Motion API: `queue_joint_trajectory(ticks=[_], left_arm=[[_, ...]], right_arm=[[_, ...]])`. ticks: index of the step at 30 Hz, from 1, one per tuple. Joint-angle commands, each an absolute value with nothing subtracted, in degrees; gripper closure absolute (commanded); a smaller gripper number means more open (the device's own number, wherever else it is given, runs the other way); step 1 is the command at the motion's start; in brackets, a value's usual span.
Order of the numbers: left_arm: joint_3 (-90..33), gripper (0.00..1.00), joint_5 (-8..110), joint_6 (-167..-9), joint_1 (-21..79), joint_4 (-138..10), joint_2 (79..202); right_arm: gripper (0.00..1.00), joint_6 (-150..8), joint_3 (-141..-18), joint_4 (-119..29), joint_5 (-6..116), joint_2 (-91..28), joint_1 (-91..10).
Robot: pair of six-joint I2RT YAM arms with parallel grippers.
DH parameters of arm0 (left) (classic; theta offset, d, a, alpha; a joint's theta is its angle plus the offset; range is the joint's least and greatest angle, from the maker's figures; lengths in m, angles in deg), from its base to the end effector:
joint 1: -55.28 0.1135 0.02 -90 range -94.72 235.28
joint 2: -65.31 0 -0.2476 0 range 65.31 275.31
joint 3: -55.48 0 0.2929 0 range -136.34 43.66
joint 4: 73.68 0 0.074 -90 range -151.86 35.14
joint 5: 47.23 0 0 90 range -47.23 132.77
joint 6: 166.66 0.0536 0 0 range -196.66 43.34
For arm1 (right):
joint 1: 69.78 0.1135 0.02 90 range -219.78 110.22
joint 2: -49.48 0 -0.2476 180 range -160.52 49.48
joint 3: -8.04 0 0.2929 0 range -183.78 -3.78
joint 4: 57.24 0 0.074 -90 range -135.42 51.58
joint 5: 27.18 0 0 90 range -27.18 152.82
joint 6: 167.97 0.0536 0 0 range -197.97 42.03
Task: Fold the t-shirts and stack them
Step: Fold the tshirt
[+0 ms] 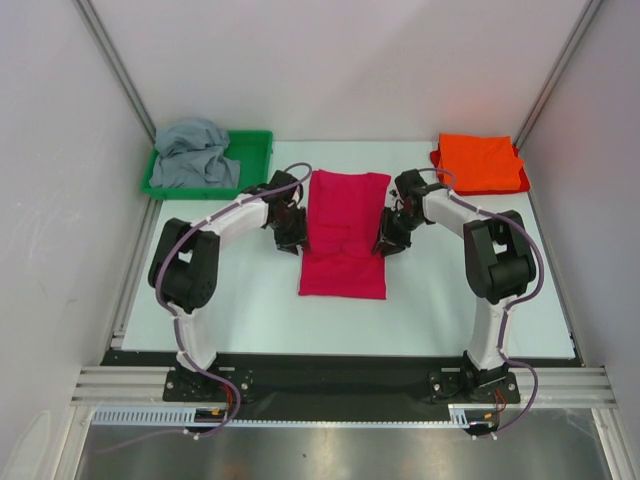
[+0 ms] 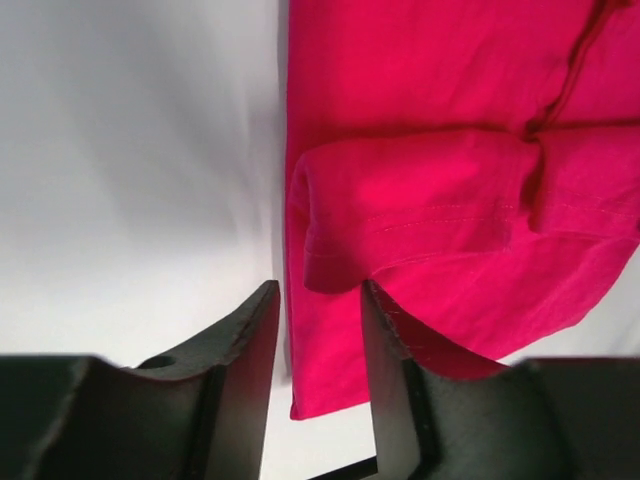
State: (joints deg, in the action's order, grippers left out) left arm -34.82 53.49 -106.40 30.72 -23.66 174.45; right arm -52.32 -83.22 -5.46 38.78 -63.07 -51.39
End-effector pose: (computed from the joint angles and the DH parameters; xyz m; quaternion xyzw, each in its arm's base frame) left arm 0.3816 -0.1853 0.1347 -0.0271 0.9785 -0.1651 0.1206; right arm 0.3951 0.1544 0.1182 0.0307 0.9674 0.2449 0.0562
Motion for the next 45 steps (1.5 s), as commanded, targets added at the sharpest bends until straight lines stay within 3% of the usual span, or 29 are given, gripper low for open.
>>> queue_joint_trajectory(ticks=[1, 5, 7, 8, 10, 14, 16, 19, 22, 23, 25, 27, 33, 37, 40, 45], left_arm=[[-37.55, 0.58, 54.11, -106.98, 31.19, -25.21, 175.96], [-39.65, 0.77, 55.34, -106.90, 31.81, -25.29, 177.90], [-40.97, 0.86, 55.43, -106.90, 31.90, -25.82, 178.51], [-41.76, 0.97, 55.95, -106.90, 32.16, -25.39, 178.95], [-44.22, 1.00, 56.57, -106.81, 32.43, -25.03, 179.48], [-47.91, 0.99, 57.45, -107.77, 33.39, -25.65, 180.96], [-50.99, 0.94, 58.15, -108.04, 33.74, -25.30, 182.63], [-55.21, 0.95, 60.08, -108.04, 34.18, -24.42, 186.06], [-57.67, 0.75, 60.79, -108.21, 34.62, -25.99, 188.26], [-58.72, 0.62, 60.79, -108.13, 35.06, -25.74, 189.23], [-62.32, 0.54, 59.30, -107.25, 35.41, -23.90, 191.07], [-63.30, 0.40, 58.86, -106.90, 36.12, -21.27, 191.17], [-54.01, 0.37, 53.15, -103.22, 36.91, -21.61, 179.93], [-42.59, 0.38, 53.84, -102.59, 36.82, -24.23, 170.36], [-31.25, 0.46, 58.49, -102.41, 36.82, -27.66, 163.50], [-15.26, 0.44, 67.37, -103.90, 34.89, -37.31, 156.81]], right_arm=[[0.69, -51.69, -85.69, -6.22, 38.29, -63.64, -51.06], [0.74, -51.43, -85.87, -6.05, 38.21, -63.37, -51.06], [0.86, -50.99, -86.22, -6.05, 38.12, -63.20, -51.15], [0.91, -50.73, -86.40, -6.13, 37.68, -63.20, -51.32], [0.97, -49.59, -87.27, -6.40, 37.24, -63.11, -51.50], [0.97, -48.70, -90.87, -6.49, 36.36, -64.95, -52.47], [0.96, -48.44, -92.72, -6.13, 35.93, -66.44, -52.99], [0.93, -47.82, -96.23, -6.66, 35.75, -69.69, -54.57], [0.88, -47.74, -99.84, -6.93, 34.78, -73.47, -56.42], [0.85, -47.65, -100.80, -7.36, 34.00, -74.09, -56.86], [0.61, -48.17, -103.87, -8.24, 34.16, -76.02, -57.74], [0.38, -48.87, -108.51, -5.98, 33.73, -77.43, -58.44], [0.33, -53.09, -108.91, 2.02, 38.29, -71.39, -58.45], [0.33, -55.03, -98.64, 1.25, 38.21, -64.61, -58.27], [0.34, -55.12, -88.27, -1.20, 36.54, -58.82, -56.52], [0.34, -52.58, -70.44, -9.19, 34.52, -48.02, -54.05]])
